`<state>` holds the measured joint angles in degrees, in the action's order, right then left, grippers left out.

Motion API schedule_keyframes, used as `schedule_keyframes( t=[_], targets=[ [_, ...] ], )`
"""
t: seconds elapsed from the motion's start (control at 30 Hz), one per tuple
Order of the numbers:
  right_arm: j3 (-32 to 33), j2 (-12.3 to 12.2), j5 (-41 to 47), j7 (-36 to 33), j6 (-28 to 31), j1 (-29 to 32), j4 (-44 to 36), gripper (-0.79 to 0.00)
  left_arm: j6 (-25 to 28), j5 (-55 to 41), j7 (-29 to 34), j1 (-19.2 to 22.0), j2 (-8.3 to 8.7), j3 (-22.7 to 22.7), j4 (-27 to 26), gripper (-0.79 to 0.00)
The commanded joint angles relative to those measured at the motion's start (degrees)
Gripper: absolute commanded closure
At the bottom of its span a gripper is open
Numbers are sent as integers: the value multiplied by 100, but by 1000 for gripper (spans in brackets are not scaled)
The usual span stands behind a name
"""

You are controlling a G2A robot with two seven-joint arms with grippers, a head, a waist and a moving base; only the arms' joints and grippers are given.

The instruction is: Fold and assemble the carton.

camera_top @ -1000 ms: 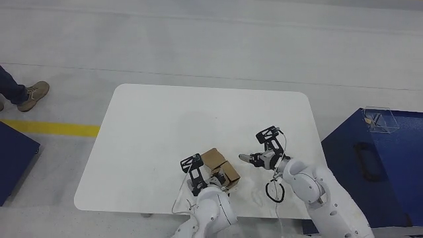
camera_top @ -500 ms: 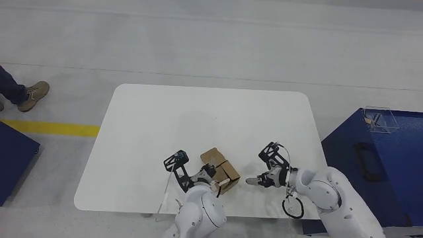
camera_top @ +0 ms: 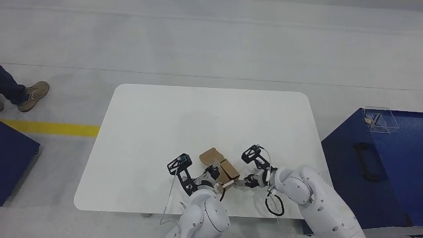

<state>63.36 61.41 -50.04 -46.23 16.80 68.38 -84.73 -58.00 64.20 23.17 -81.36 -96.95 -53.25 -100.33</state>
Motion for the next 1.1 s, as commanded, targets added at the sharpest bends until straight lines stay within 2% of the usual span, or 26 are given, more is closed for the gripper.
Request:
schedule_keyframes(
  t=[0.0, 0.23, 0.33, 0.57, 0.63, 0.73, 0.93, 1.03, 1.07],
  targets=[
    [-62, 39, 58, 160, -209, -91, 104, -785, 0, -20, -36, -7, 8, 22, 14, -785],
    [-299, 174, 193, 681, -507, -396, 341, -785, 0, -95, -129, -9, 43, 155, -4, -785],
    [-365, 230, 319, 742, -671, -550, 495, -785, 0, 179, -694, -66, 38, 58, 5, -785],
    [-423, 249, 263, 727, -718, -601, 517, -785, 0, 179, -694, -66, 38, 58, 5, -785],
    [-423, 249, 263, 727, -718, -601, 517, -785, 340, -310, -629, -102, 61, -120, -387, -785],
    [-349, 239, 200, 943, -718, -519, 468, -785, 779, -1392, -768, -401, 47, -601, -835, -785],
    [-131, 211, 282, 992, -854, -362, 271, -785, 1736, -3476, -1318, -685, -20, -1264, -692, -785],
    [-14, 208, 448, 1026, -926, -313, 217, -785, 2104, -4467, -2140, -710, -77, -1545, -725, -785],
    [4, 209, 481, 1053, -930, -306, 216, -785, 2104, -4467, -2140, -710, -77, -1545, -725, -785]
  ],
)
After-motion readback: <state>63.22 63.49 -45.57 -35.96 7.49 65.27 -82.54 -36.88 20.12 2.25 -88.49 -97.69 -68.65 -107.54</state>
